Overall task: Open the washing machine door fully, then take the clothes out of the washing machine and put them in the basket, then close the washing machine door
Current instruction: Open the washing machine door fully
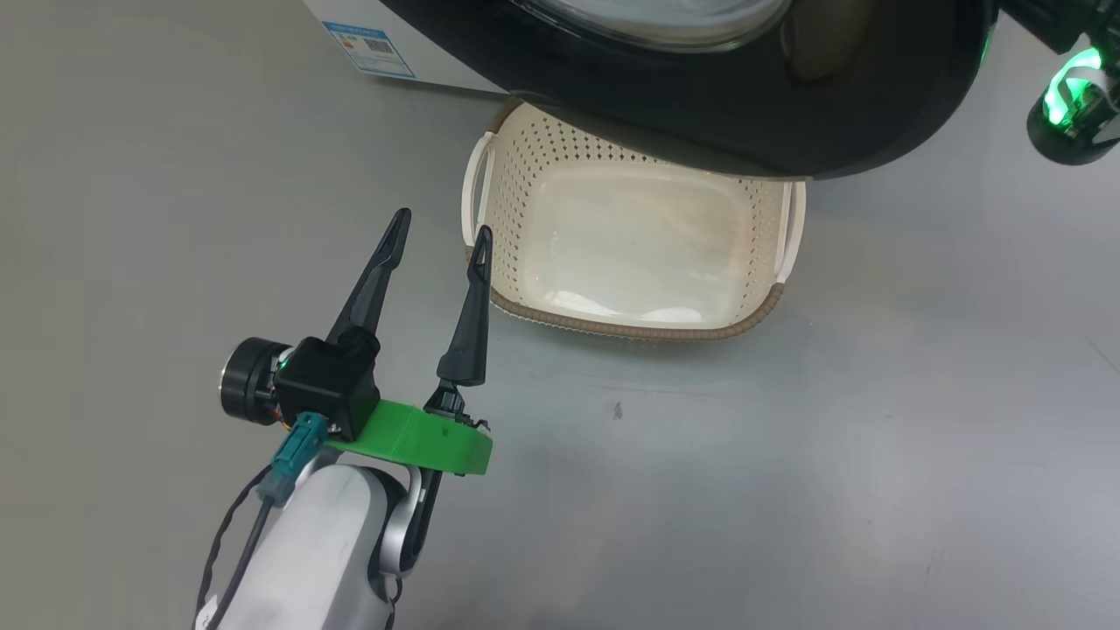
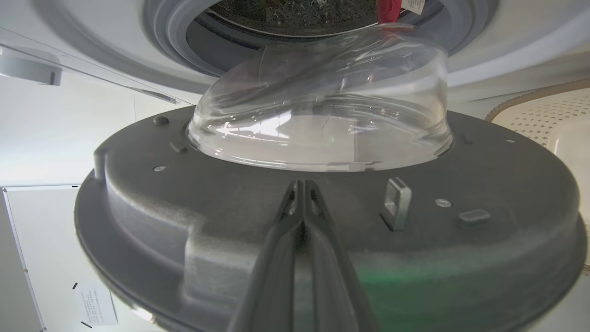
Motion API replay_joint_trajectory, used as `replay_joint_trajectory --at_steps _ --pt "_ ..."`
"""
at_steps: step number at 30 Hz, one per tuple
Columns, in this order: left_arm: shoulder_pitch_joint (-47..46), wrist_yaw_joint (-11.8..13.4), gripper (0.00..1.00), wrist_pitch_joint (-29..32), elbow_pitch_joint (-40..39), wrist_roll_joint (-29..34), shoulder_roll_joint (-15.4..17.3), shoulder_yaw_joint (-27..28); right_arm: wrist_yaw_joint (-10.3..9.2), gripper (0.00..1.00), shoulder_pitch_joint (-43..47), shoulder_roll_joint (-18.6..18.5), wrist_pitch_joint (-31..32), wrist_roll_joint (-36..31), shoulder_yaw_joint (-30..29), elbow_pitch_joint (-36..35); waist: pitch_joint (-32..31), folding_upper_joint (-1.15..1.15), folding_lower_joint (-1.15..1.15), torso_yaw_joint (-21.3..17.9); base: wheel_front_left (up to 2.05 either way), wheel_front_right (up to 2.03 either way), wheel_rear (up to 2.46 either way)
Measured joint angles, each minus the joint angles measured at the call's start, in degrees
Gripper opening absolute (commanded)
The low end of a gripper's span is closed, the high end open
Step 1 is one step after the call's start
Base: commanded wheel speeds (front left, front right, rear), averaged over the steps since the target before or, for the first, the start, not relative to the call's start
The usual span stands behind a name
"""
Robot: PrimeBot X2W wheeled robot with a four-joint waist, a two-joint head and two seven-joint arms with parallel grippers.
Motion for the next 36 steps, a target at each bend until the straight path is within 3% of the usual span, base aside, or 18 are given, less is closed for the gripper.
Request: replay_joint_trajectory --at_steps 17,36 --pt "2.6 0.0 1.00 0.0 2.2 0.3 0.0 0.5 2.36 0.00 7.8 6.8 0.6 1.8 2.7 0.0 -5.4 0.00 0.00 -0.8 0.00 0.00 0.00" --pt "6.3 0.0 1.00 0.0 4.6 0.3 0.0 0.9 3.41 0.00 17.0 12.2 1.0 1.9 6.4 0.2 -12.1 0.00 0.00 -0.6 0.00 0.00 0.00"
